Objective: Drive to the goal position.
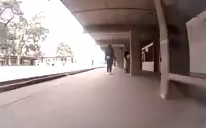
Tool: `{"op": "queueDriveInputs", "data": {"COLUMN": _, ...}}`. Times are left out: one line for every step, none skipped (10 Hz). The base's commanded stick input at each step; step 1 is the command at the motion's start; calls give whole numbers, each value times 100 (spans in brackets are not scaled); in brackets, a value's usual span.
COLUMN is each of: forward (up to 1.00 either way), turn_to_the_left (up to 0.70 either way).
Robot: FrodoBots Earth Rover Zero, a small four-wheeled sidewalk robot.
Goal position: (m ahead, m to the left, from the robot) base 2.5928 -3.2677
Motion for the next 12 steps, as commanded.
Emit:
{"op": "queueDriveInputs", "data": {"forward": 50, "turn_to_the_left": 0}}
{"op": "queueDriveInputs", "data": {"forward": 50, "turn_to_the_left": 0}}
{"op": "queueDriveInputs", "data": {"forward": 50, "turn_to_the_left": 0}}
{"op": "queueDriveInputs", "data": {"forward": 50, "turn_to_the_left": 0}}
{"op": "queueDriveInputs", "data": {"forward": 50, "turn_to_the_left": 0}}
{"op": "queueDriveInputs", "data": {"forward": 50, "turn_to_the_left": 0}}
{"op": "queueDriveInputs", "data": {"forward": 50, "turn_to_the_left": 0}}
{"op": "queueDriveInputs", "data": {"forward": 50, "turn_to_the_left": 0}}
{"op": "queueDriveInputs", "data": {"forward": 50, "turn_to_the_left": 0}}
{"op": "queueDriveInputs", "data": {"forward": 50, "turn_to_the_left": 0}}
{"op": "queueDriveInputs", "data": {"forward": 50, "turn_to_the_left": 0}}
{"op": "queueDriveInputs", "data": {"forward": 50, "turn_to_the_left": 0}}
